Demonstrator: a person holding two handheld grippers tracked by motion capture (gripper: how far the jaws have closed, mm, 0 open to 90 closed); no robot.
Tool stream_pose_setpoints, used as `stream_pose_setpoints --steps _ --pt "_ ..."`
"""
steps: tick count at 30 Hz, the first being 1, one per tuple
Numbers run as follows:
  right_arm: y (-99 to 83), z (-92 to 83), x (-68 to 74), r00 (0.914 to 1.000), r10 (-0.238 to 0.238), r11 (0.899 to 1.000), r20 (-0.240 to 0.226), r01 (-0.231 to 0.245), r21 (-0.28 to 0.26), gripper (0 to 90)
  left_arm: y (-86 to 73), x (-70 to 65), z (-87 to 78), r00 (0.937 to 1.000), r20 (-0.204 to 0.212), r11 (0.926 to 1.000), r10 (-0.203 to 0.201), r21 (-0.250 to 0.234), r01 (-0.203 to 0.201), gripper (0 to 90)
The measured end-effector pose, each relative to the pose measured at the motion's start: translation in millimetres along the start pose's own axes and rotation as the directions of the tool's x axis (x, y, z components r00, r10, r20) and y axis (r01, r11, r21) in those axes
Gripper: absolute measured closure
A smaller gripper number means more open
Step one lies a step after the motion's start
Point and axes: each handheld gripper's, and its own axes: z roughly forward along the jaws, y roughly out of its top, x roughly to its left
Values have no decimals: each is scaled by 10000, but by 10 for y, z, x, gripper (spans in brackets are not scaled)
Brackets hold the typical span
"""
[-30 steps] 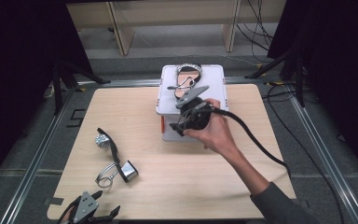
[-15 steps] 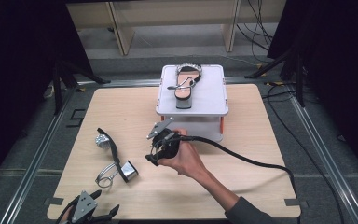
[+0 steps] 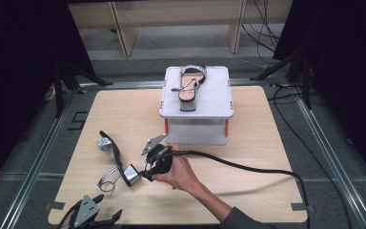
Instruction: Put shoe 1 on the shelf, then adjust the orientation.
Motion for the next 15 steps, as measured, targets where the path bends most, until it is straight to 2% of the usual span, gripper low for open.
stream_pose_setpoints --steps 1,2,3,4,5,8,9,10,11,12,14,15 --pt "0 0 0 10000 0 10000 0 0 0 397 -1 -2 1 10000 9 10000 -15 -10 15 178" --pt "-1 19 14 9997 235 9997 13 -235 -4 389 0 -2 2 10000 17 10000 -8 -9 8 178" --pt "63 70 84 9969 -529 9976 580 501 478 378 -1 0 4 10000 32 10000 7 8 -7 178" --pt "94 97 117 9962 -671 9968 548 646 464 379 -3 -6 6 10000 -24 10000 -13 -44 12 178" --pt "155 134 160 9974 -669 9969 255 658 431 377 -3 -6 6 10000 -24 10000 -13 -44 12 179" --pt "243 199 206 9965 -785 9962 275 773 399 372 -1 -5 2 10000 15 10000 -13 -3 13 178" --pt "337 300 243 9960 -874 9953 162 866 431 373 0 -3 4 10000 33 10000 60 25 -61 178" --pt "337 300 243 9960 -874 9953 162 866 431 373 -1 -6 5 10000 40 10000 62 43 -63 178" --pt "387 405 276 9964 -833 9953 123 826 507 376 -5 -8 7 10000 14 10000 93 -9 -93 178" --pt "387 405 276 9964 -833 9953 123 826 507 376 -5 -8 7 10000 14 10000 93 -9 -93 179" --pt "396 486 241 9985 -543 9980 -64 545 312 379 -6 -7 8 10000 22 10000 67 -14 -67 178" --pt "403 568 207 9971 -704 9958 274 686 613 349 -9 -10 10 10000 49 10000 64 -1 -64 178"
